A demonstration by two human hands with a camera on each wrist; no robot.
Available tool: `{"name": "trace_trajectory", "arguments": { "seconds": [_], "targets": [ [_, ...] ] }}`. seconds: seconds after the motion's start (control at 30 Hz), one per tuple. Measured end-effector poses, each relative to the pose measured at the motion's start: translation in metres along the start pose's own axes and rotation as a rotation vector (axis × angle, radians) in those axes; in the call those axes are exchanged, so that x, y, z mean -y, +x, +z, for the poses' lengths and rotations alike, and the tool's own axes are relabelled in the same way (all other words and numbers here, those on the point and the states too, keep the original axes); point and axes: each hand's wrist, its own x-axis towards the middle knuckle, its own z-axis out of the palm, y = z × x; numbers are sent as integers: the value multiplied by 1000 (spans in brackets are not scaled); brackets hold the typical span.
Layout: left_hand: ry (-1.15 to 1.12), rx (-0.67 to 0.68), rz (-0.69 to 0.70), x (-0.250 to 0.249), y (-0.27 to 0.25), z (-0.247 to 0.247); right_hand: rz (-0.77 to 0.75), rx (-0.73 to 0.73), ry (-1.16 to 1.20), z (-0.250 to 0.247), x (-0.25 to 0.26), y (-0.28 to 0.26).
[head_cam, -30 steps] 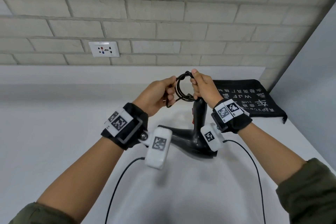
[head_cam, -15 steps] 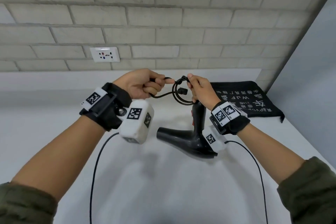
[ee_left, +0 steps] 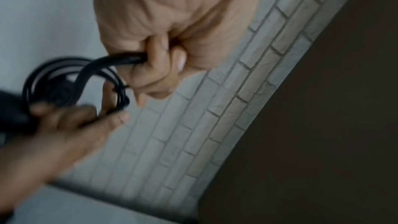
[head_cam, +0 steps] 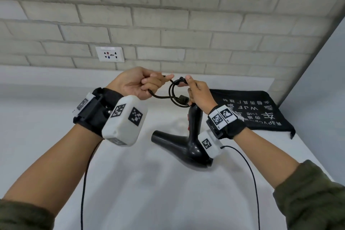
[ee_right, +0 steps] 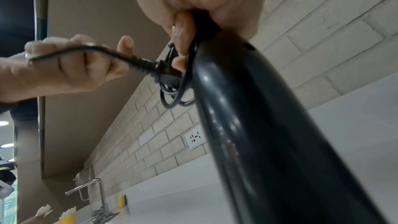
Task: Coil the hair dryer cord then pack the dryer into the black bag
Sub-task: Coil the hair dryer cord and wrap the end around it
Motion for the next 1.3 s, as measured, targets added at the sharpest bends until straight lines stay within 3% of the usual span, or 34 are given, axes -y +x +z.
{"name": "trace_trajectory", "arguments": {
  "seconds": [0.23, 0.37, 0.47, 0.67, 0.87, 1.0, 1.13, 1.3],
  "targets": [
    [1047, -448, 93, -2, -13, -9, -14, 152, 68, 0, 3, 5],
    [1349, -542, 142, -10, -15, -4, -30, 248, 35, 1, 8, 5],
    [1479, -581, 285, -12, -6, -6, 15, 292, 47, -5, 10, 8],
    [1528, -552, 655, -4, 20, -28, 120, 261, 99, -10, 11, 9],
    [1713, -649, 1038, 1, 40, -41, 113, 213, 128, -12, 10, 6],
    [1899, -703, 1156, 14, 61, -59, 139, 218, 201, -15, 8, 8],
    [1686, -642, 1162, 37, 86, -63, 167, 220, 255, -16, 8, 8],
    [1102, -574, 1081, 58, 104, -46, 178, 195, 276, -17, 8, 7]
  ]
}}
